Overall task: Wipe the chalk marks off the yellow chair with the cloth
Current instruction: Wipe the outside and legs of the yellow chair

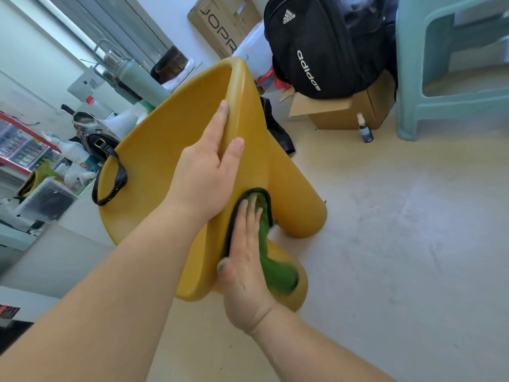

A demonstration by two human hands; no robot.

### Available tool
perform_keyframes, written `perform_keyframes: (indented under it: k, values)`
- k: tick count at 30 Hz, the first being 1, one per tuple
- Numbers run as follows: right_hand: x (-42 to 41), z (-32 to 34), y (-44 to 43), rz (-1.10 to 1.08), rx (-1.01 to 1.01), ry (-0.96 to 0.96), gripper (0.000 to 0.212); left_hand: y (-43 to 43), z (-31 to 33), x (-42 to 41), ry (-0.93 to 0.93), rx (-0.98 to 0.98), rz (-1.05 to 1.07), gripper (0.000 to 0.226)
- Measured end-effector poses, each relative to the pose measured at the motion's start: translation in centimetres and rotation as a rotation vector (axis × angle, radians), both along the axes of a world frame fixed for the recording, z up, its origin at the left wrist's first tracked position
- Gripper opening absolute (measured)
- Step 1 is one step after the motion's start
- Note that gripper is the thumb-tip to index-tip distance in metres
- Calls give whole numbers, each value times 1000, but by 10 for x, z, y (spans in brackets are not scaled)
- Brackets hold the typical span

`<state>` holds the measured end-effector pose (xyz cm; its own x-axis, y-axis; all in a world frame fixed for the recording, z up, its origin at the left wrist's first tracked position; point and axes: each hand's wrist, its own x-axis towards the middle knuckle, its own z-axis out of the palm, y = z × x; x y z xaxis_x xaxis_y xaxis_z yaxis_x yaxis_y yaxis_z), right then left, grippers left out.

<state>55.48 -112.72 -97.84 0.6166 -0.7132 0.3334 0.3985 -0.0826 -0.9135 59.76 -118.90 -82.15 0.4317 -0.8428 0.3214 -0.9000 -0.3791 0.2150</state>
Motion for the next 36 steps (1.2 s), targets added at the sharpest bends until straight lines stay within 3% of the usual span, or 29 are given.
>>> perform_keyframes:
  k: [8, 13, 18, 22, 24, 28, 30, 33, 36]
  values:
    - [7, 19, -60, -84, -81, -52, 103, 9, 2, -9, -182, 8, 27, 57]
    - [7, 48, -60, -88, -115, -106, 95, 88, 0, -12, -158, -2, -16, 56]
    - [21, 58, -84, -126, -13, -92, 108, 143, 6, -13, -35, 66, 65, 49]
    - [20, 62, -65, -133, 93, -78, 105, 125, 25, -18, -93, 35, 81, 33]
    - [17, 54, -31, -151, 42, -65, 89, 100, 39, -20, -134, 17, 65, 39]
    - [10, 38, 29, -126, -118, -32, 89, 50, 54, -12, 4, 82, 149, 49]
    - [6, 33, 39, -90, -193, -30, 86, 46, 52, -9, -84, 191, 152, 48]
    - [6, 48, 12, -116, -273, -80, 75, 65, 50, -6, -165, 192, 147, 46]
    - [21, 86, -56, -107, -148, -84, 75, 83, 50, -5, -135, 169, 132, 45]
